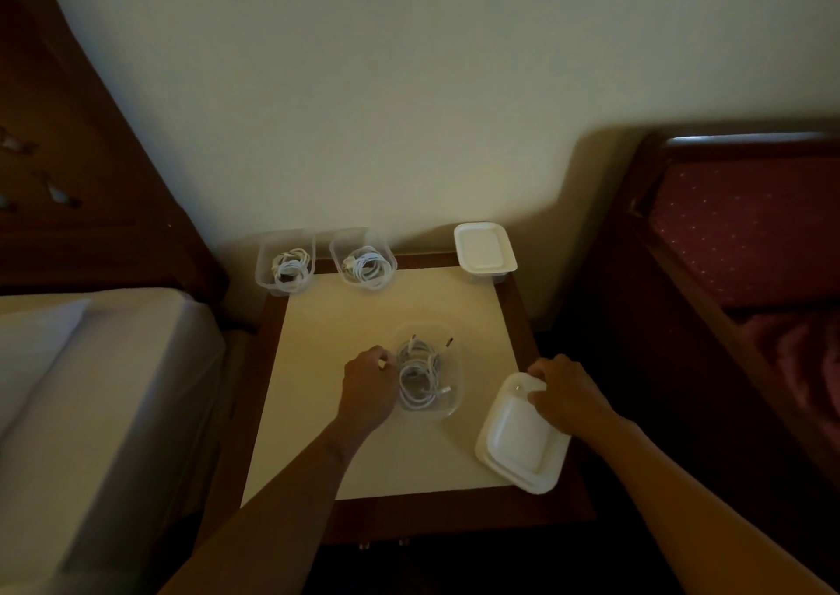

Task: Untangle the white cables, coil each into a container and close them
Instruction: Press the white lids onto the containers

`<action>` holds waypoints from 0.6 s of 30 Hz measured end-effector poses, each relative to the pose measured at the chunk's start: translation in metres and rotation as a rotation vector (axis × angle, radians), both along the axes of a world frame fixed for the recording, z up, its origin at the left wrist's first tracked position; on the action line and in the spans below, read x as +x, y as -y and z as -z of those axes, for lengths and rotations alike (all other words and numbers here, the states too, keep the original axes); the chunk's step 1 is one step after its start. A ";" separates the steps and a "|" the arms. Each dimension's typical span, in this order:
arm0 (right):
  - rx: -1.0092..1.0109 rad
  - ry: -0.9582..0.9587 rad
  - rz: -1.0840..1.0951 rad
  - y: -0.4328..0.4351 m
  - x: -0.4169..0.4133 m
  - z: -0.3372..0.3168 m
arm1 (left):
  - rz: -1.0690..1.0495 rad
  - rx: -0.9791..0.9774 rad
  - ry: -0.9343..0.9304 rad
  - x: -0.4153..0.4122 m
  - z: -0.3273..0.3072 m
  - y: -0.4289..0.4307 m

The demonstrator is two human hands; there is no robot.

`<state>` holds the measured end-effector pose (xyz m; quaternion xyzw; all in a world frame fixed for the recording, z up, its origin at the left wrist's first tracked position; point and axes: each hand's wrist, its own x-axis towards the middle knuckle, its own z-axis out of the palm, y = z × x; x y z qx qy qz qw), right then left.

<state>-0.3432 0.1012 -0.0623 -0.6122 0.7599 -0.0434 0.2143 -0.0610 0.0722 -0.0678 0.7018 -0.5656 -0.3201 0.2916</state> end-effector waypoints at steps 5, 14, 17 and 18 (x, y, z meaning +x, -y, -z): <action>-0.037 0.066 0.028 0.005 -0.007 0.010 | -0.004 0.013 -0.003 0.001 0.000 -0.002; 0.075 0.047 -0.013 0.028 -0.016 -0.001 | 0.016 0.059 -0.025 0.001 -0.006 -0.001; 0.104 0.020 -0.018 0.032 -0.018 -0.002 | 0.011 0.082 -0.045 0.002 -0.007 -0.002; 0.107 0.028 -0.017 0.032 -0.018 -0.003 | 0.009 0.086 -0.053 0.002 -0.008 -0.002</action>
